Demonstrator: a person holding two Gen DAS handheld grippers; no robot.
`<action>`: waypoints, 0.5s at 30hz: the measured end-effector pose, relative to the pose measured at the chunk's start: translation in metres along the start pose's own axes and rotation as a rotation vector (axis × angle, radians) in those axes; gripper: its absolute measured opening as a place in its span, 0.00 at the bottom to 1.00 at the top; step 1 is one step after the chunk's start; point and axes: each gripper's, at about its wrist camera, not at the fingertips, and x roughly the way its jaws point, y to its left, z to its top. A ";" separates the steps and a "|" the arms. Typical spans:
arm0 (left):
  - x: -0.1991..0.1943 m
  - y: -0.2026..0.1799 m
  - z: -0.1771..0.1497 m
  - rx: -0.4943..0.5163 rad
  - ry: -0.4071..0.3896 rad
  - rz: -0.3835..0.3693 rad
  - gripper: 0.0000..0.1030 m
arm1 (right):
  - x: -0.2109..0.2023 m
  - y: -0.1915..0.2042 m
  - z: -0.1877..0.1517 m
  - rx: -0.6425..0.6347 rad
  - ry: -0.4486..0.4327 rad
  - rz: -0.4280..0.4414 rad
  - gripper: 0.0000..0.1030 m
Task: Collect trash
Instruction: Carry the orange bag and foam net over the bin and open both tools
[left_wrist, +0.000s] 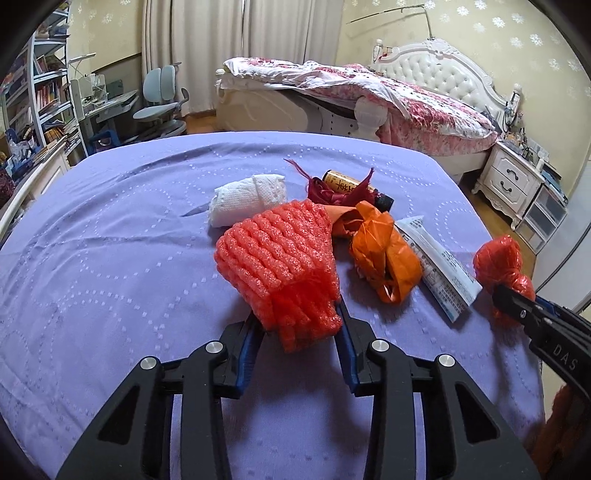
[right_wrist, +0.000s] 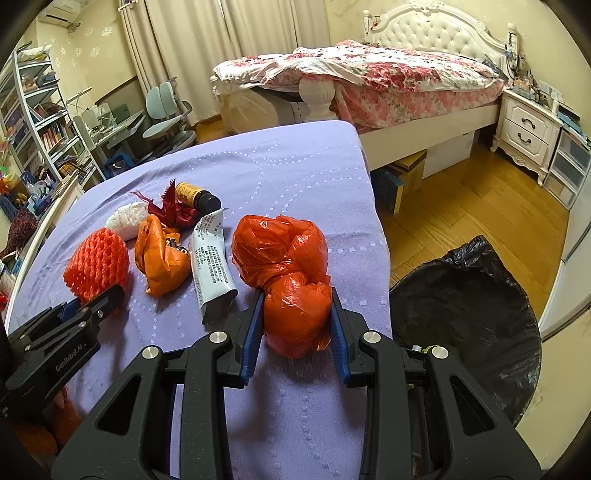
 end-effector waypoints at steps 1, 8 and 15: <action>-0.002 0.000 -0.002 0.001 -0.003 -0.001 0.37 | -0.002 -0.001 -0.001 0.001 -0.002 0.001 0.31; -0.018 -0.012 -0.011 0.019 -0.016 -0.027 0.37 | -0.025 -0.008 -0.009 0.013 -0.025 0.000 0.31; -0.039 -0.045 -0.021 0.063 -0.055 -0.076 0.37 | -0.055 -0.024 -0.023 0.029 -0.055 -0.029 0.31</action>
